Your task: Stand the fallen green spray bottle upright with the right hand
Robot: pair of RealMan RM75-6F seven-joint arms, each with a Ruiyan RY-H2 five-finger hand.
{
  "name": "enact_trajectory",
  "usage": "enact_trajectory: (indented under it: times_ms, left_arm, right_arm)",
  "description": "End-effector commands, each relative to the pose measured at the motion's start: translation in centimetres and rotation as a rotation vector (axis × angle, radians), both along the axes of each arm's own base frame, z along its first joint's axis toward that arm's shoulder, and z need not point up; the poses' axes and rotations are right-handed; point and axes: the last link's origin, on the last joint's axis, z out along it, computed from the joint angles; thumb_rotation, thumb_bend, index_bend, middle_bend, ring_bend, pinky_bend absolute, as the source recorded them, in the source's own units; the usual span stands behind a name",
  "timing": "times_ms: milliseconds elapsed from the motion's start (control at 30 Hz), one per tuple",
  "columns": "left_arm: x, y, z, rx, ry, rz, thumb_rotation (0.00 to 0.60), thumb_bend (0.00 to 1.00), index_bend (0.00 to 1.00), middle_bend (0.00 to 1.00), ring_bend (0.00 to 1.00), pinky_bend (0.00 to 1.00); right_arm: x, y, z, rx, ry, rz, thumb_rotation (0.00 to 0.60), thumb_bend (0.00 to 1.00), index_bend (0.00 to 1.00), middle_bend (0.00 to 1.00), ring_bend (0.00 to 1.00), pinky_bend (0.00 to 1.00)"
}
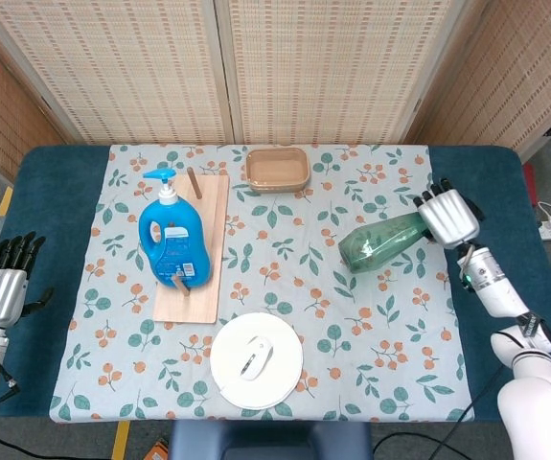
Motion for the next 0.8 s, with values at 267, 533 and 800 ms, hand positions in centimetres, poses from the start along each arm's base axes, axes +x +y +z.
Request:
enact_trajectory:
  times_ms: [267, 533, 800]
  left_arm:
    - [0.0, 0.0, 0.0, 0.0, 0.0, 0.0, 0.6, 0.27, 0.0, 0.0, 0.0, 0.0]
    - [0.0, 0.0, 0.0, 0.0, 0.0, 0.0, 0.599, 0.27, 0.0, 0.0, 0.0, 0.0]
    - [0.0, 0.0, 0.0, 0.0, 0.0, 0.0, 0.6, 0.27, 0.0, 0.0, 0.0, 0.0]
  right_arm:
    - [4.5, 1.1, 3.9, -0.148, 0.523, 0.345, 0.6, 0.11, 0.85, 0.64, 0.41, 0.3]
    - [10.6, 3.0, 3.0, -0.272, 0.879, 0.347, 0.6, 0.12, 0.86, 0.65, 0.47, 0.35]
    - [12.4, 4.0, 0.0, -0.373, 1.117, 0.197, 0.6, 0.13, 0.88, 0.66, 0.48, 0.35]
